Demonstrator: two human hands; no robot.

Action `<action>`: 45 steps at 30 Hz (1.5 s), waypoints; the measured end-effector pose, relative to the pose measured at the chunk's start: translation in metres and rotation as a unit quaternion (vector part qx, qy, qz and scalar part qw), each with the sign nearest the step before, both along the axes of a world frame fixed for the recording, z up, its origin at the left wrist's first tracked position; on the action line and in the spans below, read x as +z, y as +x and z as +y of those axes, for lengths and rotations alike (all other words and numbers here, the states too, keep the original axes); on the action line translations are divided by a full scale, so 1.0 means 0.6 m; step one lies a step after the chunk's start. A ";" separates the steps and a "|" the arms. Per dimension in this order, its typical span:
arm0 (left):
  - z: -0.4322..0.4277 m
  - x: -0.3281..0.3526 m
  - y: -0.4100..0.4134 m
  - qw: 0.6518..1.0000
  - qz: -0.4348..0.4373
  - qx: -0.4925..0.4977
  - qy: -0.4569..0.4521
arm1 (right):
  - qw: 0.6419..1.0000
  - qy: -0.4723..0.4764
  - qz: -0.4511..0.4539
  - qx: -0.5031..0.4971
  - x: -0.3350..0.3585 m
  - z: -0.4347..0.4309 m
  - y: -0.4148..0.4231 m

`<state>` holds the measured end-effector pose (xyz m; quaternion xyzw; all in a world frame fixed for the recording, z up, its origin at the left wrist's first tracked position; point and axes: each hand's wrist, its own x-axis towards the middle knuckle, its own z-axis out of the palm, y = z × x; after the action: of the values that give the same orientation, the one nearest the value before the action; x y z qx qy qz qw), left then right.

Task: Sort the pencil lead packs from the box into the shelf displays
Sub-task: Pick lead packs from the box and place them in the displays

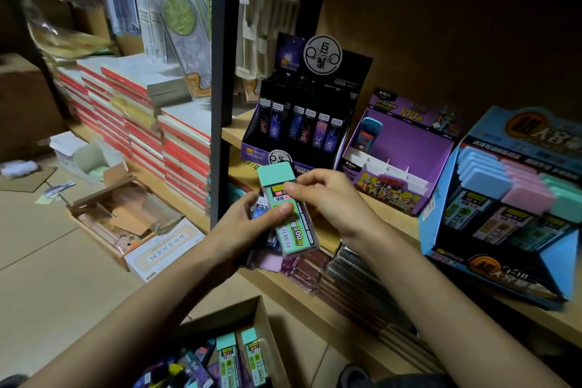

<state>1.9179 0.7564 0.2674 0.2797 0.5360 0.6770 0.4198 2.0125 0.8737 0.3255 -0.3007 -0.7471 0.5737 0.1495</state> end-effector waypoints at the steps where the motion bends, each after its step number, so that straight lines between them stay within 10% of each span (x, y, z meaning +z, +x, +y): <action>1: 0.000 0.000 0.001 1.000 0.000 -0.005 -0.002 | 1.000 -0.026 0.008 -0.006 -0.002 0.002 0.003; 8: 0.017 0.000 0.011 0.999 -0.001 -0.045 0.001 | 0.992 -0.078 0.075 -0.059 -0.002 0.030 0.057; 20: 0.052 0.002 0.076 0.997 0.022 -0.072 0.035 | 0.941 0.103 0.218 -0.239 0.052 0.130 0.270; 45: 0.055 -0.019 0.143 0.994 0.024 -0.084 0.062 | 0.868 0.360 0.146 -0.309 0.003 0.222 0.426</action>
<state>2.0036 0.7892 0.2558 0.3648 0.4779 0.6644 0.4440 2.2679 1.0071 0.3273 -0.3538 -0.7405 0.2270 0.5244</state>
